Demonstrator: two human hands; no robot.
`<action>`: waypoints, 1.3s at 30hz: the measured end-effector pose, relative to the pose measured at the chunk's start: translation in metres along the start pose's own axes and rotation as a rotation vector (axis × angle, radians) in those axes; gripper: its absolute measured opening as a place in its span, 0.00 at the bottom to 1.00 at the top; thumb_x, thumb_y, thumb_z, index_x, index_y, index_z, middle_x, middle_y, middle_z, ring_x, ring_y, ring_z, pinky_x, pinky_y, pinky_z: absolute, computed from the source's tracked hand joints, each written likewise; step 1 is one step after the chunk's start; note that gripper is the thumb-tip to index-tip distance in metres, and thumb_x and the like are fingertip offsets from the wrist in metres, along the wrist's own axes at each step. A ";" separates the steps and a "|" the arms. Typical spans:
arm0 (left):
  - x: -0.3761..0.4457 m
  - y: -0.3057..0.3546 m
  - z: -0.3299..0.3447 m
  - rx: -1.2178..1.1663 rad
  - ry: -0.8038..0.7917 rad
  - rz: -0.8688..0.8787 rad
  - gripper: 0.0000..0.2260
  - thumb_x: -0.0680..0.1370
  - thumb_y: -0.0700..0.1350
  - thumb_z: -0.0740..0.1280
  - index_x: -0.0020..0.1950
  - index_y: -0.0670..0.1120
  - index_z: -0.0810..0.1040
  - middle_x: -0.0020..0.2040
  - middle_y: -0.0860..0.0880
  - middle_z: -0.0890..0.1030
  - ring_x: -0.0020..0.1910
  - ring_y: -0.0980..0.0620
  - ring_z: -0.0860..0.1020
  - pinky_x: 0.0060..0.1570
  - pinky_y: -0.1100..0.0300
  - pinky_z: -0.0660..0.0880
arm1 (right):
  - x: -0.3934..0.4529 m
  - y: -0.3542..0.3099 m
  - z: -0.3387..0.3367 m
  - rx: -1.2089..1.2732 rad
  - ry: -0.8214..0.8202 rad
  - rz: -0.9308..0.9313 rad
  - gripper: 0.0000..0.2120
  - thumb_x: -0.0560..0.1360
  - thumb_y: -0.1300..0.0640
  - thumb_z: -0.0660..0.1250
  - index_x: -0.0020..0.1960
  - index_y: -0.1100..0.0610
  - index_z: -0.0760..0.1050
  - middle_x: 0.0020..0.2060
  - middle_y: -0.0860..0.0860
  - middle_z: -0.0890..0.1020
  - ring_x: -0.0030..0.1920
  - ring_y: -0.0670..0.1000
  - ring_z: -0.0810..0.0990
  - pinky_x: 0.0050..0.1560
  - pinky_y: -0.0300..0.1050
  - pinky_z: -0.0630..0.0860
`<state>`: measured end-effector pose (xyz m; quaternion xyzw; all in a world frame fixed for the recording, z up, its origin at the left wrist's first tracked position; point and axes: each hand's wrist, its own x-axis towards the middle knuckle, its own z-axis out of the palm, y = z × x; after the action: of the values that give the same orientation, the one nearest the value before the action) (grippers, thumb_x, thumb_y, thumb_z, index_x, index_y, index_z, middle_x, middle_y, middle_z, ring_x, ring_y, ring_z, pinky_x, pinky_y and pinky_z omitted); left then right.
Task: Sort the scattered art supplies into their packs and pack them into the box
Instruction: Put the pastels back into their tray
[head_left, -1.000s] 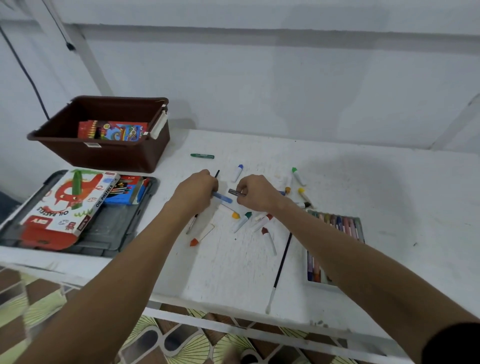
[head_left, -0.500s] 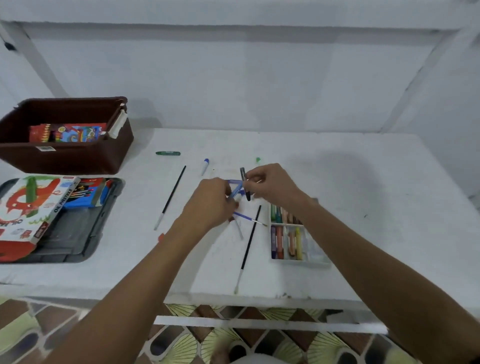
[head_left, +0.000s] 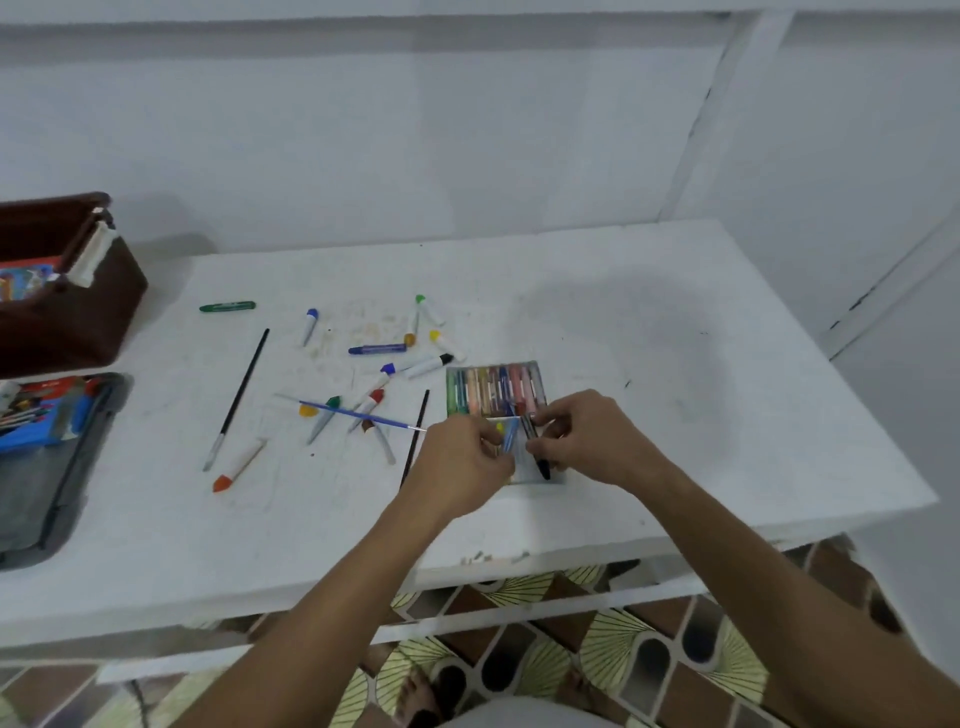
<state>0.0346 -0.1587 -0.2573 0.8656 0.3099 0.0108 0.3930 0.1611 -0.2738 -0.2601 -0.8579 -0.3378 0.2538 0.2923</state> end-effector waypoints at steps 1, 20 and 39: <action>-0.001 0.002 0.003 -0.015 0.007 -0.011 0.11 0.74 0.46 0.71 0.55 0.45 0.80 0.38 0.51 0.80 0.32 0.60 0.76 0.25 0.73 0.70 | 0.000 0.001 0.001 0.003 0.003 -0.008 0.19 0.70 0.53 0.74 0.58 0.58 0.79 0.41 0.51 0.83 0.37 0.43 0.80 0.37 0.31 0.74; 0.003 0.003 0.007 0.077 -0.007 0.063 0.15 0.78 0.48 0.67 0.63 0.46 0.77 0.40 0.52 0.77 0.32 0.61 0.72 0.29 0.73 0.63 | -0.004 0.006 0.001 -0.031 -0.056 -0.157 0.11 0.73 0.56 0.71 0.54 0.54 0.81 0.37 0.46 0.82 0.35 0.41 0.79 0.36 0.27 0.72; 0.014 -0.009 0.006 0.178 -0.036 0.220 0.17 0.77 0.50 0.68 0.66 0.51 0.77 0.34 0.55 0.73 0.32 0.57 0.74 0.40 0.63 0.71 | -0.005 0.015 0.006 -0.050 -0.092 -0.267 0.11 0.72 0.55 0.72 0.54 0.51 0.81 0.38 0.45 0.79 0.34 0.41 0.74 0.38 0.30 0.68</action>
<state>0.0433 -0.1506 -0.2706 0.9259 0.2059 0.0105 0.3167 0.1605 -0.2840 -0.2732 -0.7998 -0.4684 0.2434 0.2859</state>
